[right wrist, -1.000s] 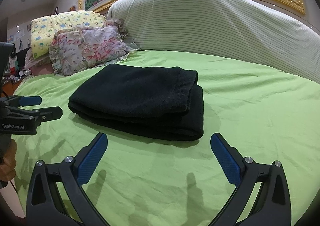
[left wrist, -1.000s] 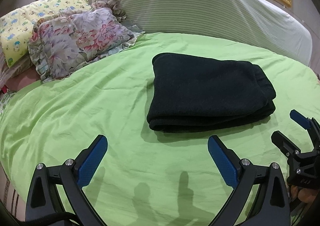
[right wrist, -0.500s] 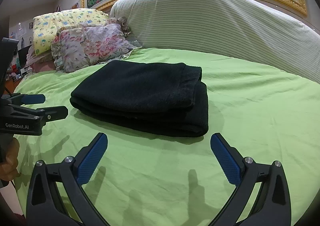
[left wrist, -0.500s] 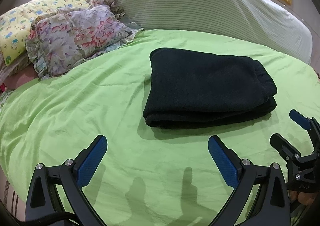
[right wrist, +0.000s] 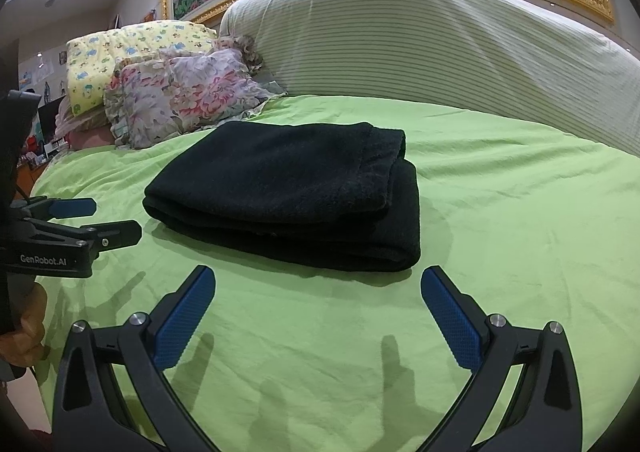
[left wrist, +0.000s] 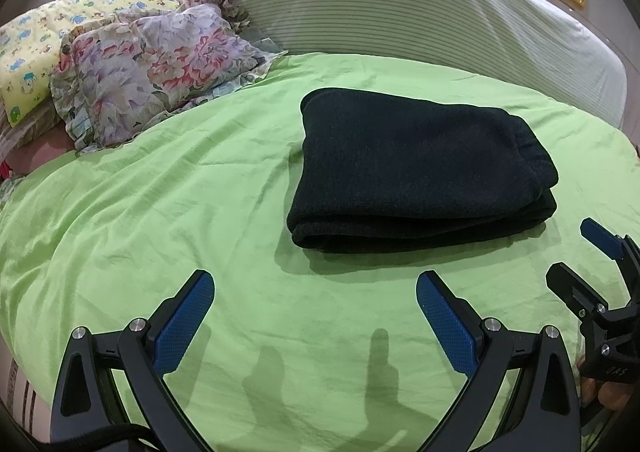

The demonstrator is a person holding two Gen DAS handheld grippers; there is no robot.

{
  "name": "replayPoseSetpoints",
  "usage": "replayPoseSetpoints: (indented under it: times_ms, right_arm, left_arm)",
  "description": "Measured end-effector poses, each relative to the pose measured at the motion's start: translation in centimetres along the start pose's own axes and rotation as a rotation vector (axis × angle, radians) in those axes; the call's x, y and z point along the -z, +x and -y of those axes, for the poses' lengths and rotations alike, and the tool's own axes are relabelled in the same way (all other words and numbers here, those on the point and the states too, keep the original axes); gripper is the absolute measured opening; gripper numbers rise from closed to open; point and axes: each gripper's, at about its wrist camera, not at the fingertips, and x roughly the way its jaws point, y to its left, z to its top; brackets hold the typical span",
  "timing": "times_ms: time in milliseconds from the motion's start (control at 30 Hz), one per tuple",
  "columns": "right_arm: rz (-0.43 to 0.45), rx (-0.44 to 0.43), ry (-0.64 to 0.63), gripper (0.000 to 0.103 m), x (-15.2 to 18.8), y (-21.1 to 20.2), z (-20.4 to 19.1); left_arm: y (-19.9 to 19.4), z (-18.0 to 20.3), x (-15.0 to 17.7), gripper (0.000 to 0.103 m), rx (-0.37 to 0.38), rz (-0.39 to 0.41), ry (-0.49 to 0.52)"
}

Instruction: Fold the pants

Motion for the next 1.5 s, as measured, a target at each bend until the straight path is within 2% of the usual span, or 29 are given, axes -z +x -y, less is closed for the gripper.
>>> replayPoseSetpoints:
  times_ms: [1000, 1500]
  right_arm:
    - [-0.007, -0.007, 0.022, 0.103, 0.00, 0.03, 0.46]
    - [-0.007, -0.009, 0.024, 0.103, -0.06, 0.12, 0.60]
  left_arm:
    - [-0.46, 0.77, 0.10, 0.101, 0.000, 0.007, 0.028]
    - [-0.45, 0.62, 0.02, 0.101, -0.007, 0.019, 0.011]
